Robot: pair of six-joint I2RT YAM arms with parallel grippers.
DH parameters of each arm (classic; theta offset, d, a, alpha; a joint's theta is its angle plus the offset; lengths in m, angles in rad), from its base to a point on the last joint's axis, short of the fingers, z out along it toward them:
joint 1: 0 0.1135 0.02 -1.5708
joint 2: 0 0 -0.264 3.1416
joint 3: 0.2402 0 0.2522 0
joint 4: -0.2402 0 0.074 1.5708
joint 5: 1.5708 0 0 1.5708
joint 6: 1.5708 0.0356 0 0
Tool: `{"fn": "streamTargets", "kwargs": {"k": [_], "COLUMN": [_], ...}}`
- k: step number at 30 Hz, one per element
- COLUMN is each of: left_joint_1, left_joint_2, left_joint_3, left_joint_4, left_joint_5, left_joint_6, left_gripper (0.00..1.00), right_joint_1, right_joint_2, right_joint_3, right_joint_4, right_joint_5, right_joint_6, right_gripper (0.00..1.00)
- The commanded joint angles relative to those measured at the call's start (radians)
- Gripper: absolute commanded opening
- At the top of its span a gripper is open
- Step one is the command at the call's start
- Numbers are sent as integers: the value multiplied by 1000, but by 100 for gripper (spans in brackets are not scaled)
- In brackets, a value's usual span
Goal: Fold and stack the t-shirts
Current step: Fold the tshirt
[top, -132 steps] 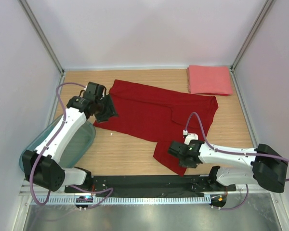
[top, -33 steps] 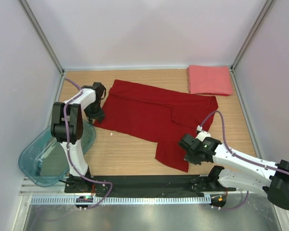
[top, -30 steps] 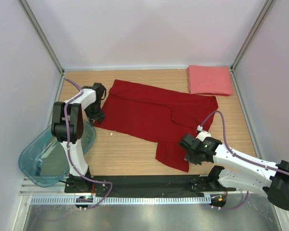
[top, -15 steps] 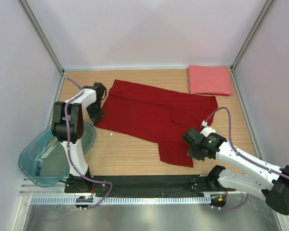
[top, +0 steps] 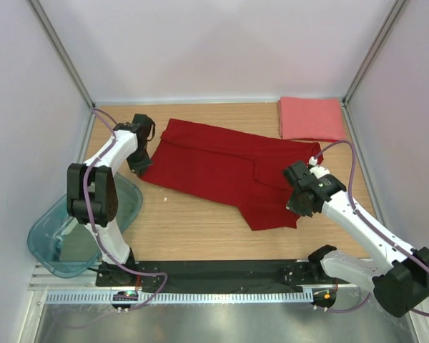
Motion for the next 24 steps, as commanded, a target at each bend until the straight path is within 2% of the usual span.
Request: {"fn": "streamTargets", "kwargs": {"k": [1,13,24], "left_joint_1": [1,-12,-19], "left_joint_2": [-11,154,326], "left_joint_3": [101,335,537], "left_joint_4": [-9,-34,-73], "left_joint_5": [-9,81,113], "left_joint_6": [26,27,46], "left_gripper": [0,0,0], "right_joint_1": [-63,-289,-361], "right_joint_2": [35,184,365], "right_joint_3": [64,168,327], "right_joint_4": [-11,75,101], "right_joint_5": [2,-53,-82], "right_joint_6": [-104,-282,-330], "right_gripper": [1,1,1]}}
